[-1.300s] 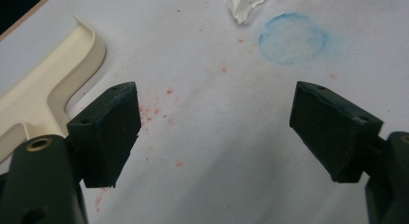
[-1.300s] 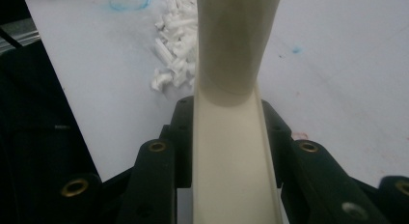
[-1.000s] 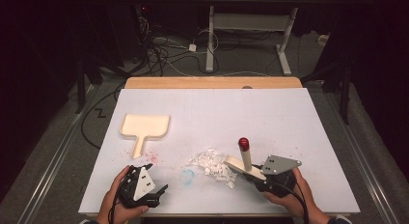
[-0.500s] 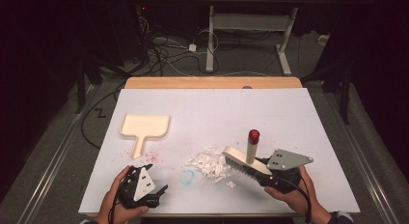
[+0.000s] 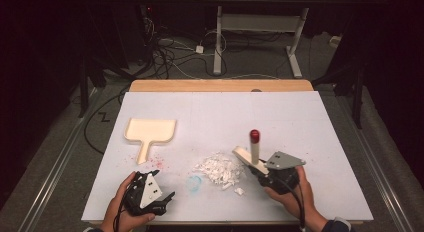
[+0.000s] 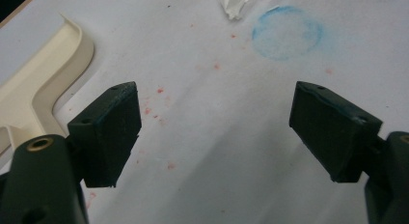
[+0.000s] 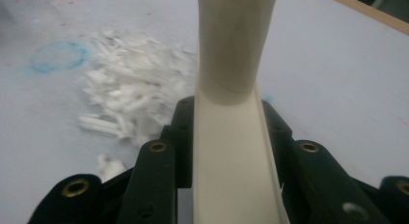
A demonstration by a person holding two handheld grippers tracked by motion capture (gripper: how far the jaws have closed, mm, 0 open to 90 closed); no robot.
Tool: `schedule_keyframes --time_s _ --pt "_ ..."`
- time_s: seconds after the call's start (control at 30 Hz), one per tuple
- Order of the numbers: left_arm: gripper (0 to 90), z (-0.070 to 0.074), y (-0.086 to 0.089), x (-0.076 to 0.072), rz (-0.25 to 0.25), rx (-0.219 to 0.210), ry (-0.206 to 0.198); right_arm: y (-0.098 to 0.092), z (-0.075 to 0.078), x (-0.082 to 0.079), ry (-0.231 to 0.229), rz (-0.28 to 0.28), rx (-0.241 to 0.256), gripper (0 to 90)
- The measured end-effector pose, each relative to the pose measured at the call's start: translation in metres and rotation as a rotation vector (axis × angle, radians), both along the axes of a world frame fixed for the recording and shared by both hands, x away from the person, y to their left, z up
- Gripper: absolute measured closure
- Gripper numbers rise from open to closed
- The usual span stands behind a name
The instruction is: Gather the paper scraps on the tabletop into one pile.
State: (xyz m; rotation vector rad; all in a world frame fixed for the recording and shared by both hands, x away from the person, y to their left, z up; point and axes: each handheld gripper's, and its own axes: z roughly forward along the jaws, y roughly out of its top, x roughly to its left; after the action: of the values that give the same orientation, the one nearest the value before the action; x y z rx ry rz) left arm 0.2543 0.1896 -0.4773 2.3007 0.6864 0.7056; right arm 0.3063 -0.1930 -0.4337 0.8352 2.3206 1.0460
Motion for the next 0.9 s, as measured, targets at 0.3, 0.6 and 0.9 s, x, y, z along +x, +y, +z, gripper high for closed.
schedule_keyframes --time_s 0.3,0.6,0.9 --pt "17.9 -0.001 0.000 0.000 -0.011 0.002 -0.002 0.040 0.004 0.002 -0.042 0.057 0.008 67.9" --pt "18.1 -0.001 0.000 -0.001 -0.001 0.011 -0.007 -0.003 0.025 -0.008 -0.047 0.103 0.075 67.9" --pt "18.1 -0.001 0.000 -0.002 0.004 0.013 -0.007 -0.051 0.033 -0.040 0.018 0.185 0.063 68.0"
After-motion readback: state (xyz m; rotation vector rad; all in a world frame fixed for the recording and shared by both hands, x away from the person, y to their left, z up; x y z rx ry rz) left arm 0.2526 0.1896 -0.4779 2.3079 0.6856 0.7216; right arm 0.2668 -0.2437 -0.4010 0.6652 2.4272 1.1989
